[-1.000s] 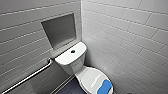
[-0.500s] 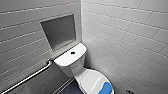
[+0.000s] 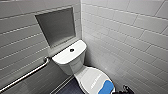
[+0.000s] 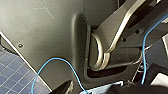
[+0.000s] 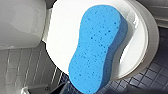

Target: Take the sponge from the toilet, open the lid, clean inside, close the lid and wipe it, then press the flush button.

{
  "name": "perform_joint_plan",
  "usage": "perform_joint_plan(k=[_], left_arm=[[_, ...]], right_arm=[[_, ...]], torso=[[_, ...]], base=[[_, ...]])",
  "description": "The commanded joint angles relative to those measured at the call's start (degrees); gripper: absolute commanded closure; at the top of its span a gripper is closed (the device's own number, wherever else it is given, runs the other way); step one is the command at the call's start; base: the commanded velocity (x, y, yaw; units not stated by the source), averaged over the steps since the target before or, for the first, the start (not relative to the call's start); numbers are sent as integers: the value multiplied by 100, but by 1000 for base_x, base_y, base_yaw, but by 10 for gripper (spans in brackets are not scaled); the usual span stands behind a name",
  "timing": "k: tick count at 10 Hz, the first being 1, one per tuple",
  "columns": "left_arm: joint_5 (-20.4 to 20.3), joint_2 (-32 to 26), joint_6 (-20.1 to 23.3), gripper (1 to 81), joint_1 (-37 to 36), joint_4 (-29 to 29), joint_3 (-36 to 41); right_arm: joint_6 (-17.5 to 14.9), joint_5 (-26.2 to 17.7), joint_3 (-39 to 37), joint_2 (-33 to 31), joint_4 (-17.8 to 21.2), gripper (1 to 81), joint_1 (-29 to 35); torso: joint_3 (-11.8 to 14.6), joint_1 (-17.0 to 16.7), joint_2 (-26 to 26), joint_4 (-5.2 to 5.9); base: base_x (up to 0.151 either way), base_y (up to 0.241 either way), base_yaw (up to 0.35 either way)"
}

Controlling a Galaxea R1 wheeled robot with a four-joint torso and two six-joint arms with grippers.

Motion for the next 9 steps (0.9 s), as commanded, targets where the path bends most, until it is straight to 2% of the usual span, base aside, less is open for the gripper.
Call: perform_joint_plan(k=[1, 2, 3, 5, 6, 8, 9], left_arm=[[446, -18, 48, 10, 146, 47, 50], [446, -18, 48, 10, 146, 47, 50], [446, -9, 48, 10, 146, 47, 50], [446, 9, 48, 10, 146, 56, 50], [446, 17, 48, 10, 138, 56, 50], [454, 17, 48, 10, 146, 47, 50], [454, 17, 48, 10, 146, 47, 50]], right_arm=[[157, -250, 16, -139, 100, 10, 575], [288, -249, -63, -78, 118, 10, 575], [359, -241, -99, 1, 100, 10, 557], [394, -250, -178, 116, 118, 10, 575], [499, -267, -213, 142, 118, 10, 601], [693, -267, -318, 221, 109, 10, 637], [737, -267, -407, 274, 109, 10, 637]], torso=[[0, 367, -571, 0], [-20, 498, -780, 0], [-529, 632, -995, 0], [-638, 817, -1314, 0], [-236, 918, -1467, 0], [-448, 1077, -1716, 0], [-494, 811, -1314, 0]], base=[[0, 0, 0], [0, 0, 0], [0, 0, 0], [0, 0, 0], [0, 0, 0], [0, 0, 0], [0, 0, 0]])
